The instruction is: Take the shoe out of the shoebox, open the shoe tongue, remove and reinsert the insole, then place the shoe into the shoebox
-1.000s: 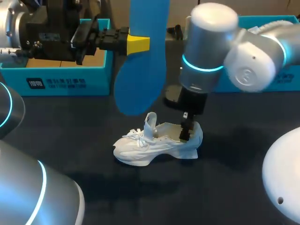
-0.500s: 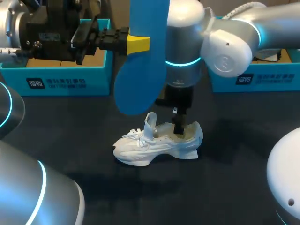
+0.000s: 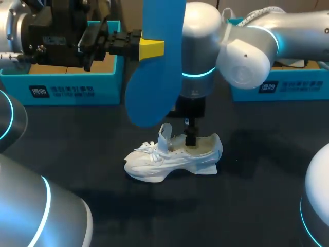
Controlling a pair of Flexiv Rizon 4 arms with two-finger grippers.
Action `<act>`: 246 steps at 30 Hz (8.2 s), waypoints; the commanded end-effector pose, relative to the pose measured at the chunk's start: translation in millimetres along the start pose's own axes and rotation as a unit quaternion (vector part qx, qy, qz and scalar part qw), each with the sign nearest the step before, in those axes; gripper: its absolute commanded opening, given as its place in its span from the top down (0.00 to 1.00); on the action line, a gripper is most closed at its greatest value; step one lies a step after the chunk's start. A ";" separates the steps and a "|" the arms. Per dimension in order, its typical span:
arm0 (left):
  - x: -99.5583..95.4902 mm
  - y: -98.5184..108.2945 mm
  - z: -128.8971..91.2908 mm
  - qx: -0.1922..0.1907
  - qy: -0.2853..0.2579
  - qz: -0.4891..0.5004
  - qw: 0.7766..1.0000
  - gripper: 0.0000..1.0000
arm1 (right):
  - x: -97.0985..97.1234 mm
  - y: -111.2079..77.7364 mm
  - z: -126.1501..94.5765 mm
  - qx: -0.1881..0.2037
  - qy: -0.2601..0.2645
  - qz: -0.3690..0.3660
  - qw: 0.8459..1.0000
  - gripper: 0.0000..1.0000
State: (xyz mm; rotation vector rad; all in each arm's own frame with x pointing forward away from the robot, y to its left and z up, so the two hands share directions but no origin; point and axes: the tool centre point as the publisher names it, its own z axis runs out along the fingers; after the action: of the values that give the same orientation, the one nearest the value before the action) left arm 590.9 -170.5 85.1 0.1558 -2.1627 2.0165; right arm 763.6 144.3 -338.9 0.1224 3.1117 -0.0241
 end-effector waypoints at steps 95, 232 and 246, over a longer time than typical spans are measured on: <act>-0.6 -0.3 0.8 -0.001 0.000 0.000 1.000 1.00 | 54.0 23.9 28.3 -0.069 0.045 0.594 0.800 1.00; -0.6 -0.3 0.8 -0.001 0.000 0.000 1.000 1.00 | 31.1 -3.3 -171.8 -0.468 0.455 0.510 0.560 0.00; -11.6 3.5 2.7 0.010 -0.030 0.093 0.995 1.00 | 34.1 2.9 -165.9 -0.466 0.490 0.507 0.535 0.00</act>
State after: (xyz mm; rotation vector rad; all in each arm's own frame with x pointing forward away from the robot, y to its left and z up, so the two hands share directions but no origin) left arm 600.0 -170.1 83.8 0.0639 -2.2471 2.0953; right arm 723.3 149.8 -173.5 2.4232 2.4163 2.2543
